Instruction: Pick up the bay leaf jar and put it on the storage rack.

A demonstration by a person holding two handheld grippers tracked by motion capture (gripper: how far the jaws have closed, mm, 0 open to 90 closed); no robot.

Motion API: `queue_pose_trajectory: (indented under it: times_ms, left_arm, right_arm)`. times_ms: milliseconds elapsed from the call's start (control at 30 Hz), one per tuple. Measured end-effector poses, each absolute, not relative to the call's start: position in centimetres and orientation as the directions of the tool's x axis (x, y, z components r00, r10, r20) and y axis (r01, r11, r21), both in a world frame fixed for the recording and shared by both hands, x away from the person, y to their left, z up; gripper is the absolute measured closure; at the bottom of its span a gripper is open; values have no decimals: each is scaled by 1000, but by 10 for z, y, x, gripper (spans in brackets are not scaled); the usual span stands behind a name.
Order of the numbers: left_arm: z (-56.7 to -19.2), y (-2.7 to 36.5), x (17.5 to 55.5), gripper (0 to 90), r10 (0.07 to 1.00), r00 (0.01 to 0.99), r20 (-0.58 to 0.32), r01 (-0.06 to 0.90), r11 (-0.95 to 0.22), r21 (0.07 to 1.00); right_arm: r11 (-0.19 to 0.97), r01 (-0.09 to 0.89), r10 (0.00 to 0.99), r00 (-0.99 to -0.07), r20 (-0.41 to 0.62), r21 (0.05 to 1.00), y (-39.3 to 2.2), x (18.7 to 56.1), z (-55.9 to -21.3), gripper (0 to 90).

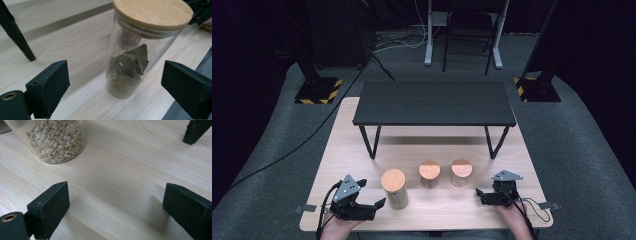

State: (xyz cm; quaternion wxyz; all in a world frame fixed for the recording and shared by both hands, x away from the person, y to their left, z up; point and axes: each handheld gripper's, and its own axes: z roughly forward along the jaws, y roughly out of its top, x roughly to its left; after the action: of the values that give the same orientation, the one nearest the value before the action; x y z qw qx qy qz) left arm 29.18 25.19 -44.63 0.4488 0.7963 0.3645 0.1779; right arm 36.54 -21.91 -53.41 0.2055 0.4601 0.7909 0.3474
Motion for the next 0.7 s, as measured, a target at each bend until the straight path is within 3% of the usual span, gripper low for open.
queue_pose_trajectory:
  times_ms: [700]
  left_arm:
    - [-451,225,294,74,712,701,-40,407,-353,843]
  right_arm:
    - [336,585,870,-493,-5,738,-219,365,-534,62]
